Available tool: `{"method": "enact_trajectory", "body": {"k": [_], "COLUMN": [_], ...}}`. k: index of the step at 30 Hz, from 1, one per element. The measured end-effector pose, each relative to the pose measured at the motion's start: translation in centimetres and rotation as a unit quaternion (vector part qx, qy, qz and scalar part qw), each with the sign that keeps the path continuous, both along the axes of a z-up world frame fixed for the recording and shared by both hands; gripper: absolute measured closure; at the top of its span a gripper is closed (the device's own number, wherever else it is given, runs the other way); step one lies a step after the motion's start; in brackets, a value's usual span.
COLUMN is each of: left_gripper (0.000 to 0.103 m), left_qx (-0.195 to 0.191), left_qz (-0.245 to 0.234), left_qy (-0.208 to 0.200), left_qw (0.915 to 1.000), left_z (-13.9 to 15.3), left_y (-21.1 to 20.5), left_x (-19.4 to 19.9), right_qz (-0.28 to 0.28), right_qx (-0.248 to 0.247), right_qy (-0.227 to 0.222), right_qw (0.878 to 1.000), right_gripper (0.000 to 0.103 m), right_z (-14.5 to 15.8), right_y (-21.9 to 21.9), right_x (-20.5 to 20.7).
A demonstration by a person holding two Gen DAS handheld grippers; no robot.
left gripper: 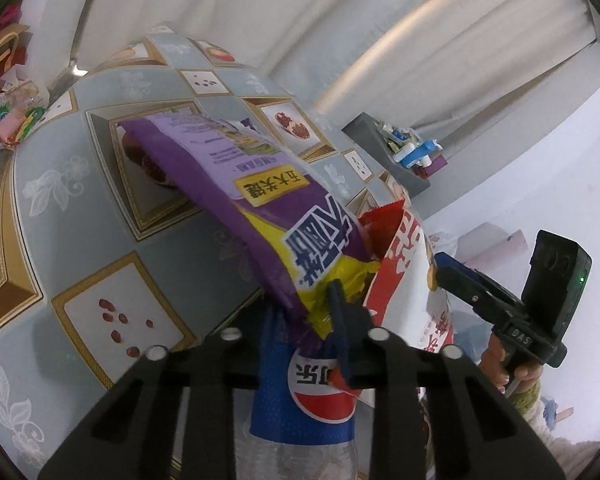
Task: Collect trash
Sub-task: 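Grasp the purple snack bag with the left tool while the right tool grasps the red-white bag, then lift the purple bag and red-white bag off the table with both tools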
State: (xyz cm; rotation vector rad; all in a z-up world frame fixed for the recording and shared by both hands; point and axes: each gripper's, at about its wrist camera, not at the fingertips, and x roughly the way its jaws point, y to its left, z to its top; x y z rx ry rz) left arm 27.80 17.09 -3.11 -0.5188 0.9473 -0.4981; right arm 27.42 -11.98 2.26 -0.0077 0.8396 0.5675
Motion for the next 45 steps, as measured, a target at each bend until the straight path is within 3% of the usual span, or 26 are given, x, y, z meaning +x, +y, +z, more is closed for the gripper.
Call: {"method": "enact_trajectory", "body": {"k": [5, 10, 12, 14, 27, 28, 29, 38, 42, 45], "left_gripper": [0.086, 0.089, 0.09, 0.09, 0.091, 0.092, 0.092, 0.095, 0.095, 0.095], "left_qx": [0.007, 0.018, 0.024, 0.032, 0.051, 0.052, 0.052, 0.055, 0.061, 0.07], "left_qz": [0.004, 0.006, 0.006, 0.005, 0.011, 0.014, 0.015, 0.029, 0.033, 0.034], "left_qy": [-0.012, -0.024, -0.029, -0.035, -0.059, -0.061, -0.063, -0.09, -0.103, -0.111], "left_qw": [0.9999, 0.9996, 0.9993, 0.9989, 0.9969, 0.9967, 0.9965, 0.9939, 0.9922, 0.9908], "left_z": [0.2, 0.4, 0.6, 0.8, 1.0, 1.2, 1.3, 3.3, 4.0, 4.2], "left_y": [0.0, -0.1, -0.3, -0.6, -1.2, -1.1, -1.0, -0.2, 0.0, 0.0], "left_x": [-0.2, -0.4, -0.5, -0.6, -1.0, -1.0, -1.1, -2.6, -3.6, -4.3], "right_qz": [0.004, 0.016, 0.016, 0.013, 0.023, 0.021, 0.017, -0.025, -0.089, -0.127], "right_qx": [-0.006, -0.029, -0.03, -0.037, -0.085, -0.085, -0.085, -0.069, 0.014, 0.073], "right_qy": [-0.001, 0.002, 0.004, 0.005, -0.027, -0.029, -0.032, -0.041, -0.031, -0.014], "right_qw": [1.0, 0.999, 0.999, 0.999, 0.996, 0.996, 0.996, 0.996, 0.995, 0.989], "right_gripper": [0.049, 0.044, 0.047, 0.058, 0.078, 0.084, 0.103, 0.103, 0.103, 0.092], "right_z": [-0.1, -0.7, -0.7, -0.8, -0.9, -0.9, -0.7, 0.9, 2.9, 3.2], "right_y": [0.4, 1.1, 1.2, 1.2, 3.1, 3.1, 3.0, 1.9, -1.6, -3.9], "right_x": [0.0, 0.1, 0.2, 0.3, -0.7, -0.8, -0.8, -1.8, -3.7, -5.8]}}
